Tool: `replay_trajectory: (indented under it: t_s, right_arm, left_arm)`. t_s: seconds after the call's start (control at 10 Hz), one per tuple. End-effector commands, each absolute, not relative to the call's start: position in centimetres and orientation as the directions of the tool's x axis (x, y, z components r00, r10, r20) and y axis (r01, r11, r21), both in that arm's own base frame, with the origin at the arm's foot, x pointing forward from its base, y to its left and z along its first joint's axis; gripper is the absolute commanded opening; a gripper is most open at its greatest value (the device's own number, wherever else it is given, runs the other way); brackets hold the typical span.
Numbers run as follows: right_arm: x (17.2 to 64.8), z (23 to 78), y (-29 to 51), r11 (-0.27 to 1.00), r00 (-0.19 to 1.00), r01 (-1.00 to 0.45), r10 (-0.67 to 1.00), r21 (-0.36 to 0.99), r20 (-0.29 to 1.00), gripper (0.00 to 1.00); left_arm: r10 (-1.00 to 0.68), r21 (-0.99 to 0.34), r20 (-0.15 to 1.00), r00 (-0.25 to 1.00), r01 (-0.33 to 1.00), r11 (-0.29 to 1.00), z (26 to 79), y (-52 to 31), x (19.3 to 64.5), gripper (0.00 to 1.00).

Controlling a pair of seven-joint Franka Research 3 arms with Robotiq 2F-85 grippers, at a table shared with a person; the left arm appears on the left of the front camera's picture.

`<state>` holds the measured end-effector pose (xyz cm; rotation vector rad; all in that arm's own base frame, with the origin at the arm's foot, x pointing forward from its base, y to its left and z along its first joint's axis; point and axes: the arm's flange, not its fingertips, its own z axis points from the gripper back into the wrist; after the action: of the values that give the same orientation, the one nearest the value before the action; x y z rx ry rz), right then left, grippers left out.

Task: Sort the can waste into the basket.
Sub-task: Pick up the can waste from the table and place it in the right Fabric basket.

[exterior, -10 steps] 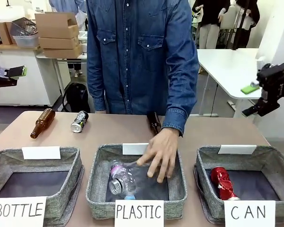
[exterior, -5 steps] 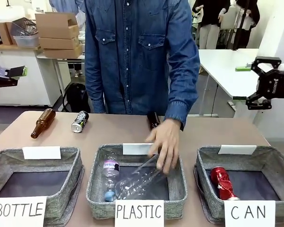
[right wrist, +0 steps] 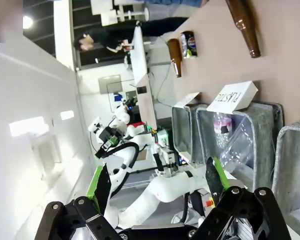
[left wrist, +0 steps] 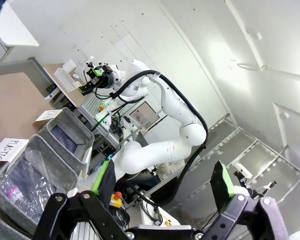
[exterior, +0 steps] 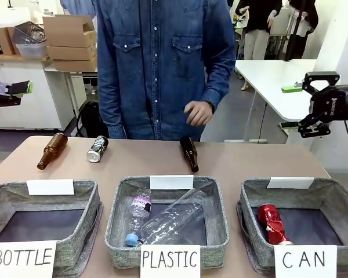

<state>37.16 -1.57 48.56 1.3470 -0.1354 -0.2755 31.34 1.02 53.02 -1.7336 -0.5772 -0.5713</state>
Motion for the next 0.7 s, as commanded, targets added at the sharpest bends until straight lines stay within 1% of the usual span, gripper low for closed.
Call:
replay_trajectory:
  t_s: [0.0,0.6]
  right_arm:
    - [37.48,48.59,-2.51,0.199,0.963,0.094,-0.265,0.976,-0.039,1.0]
    - [37.48,48.59,-2.51,0.199,0.963,0.094,-0.265,0.976,-0.039,1.0]
  left_arm:
    - [0.095,-0.714,0.659,0.746,0.66,-0.233,53.18,0.77,31.37,1.0]
    - [0.095,-0.714,0.659,0.746,0.66,-0.233,53.18,0.77,31.37,1.0]
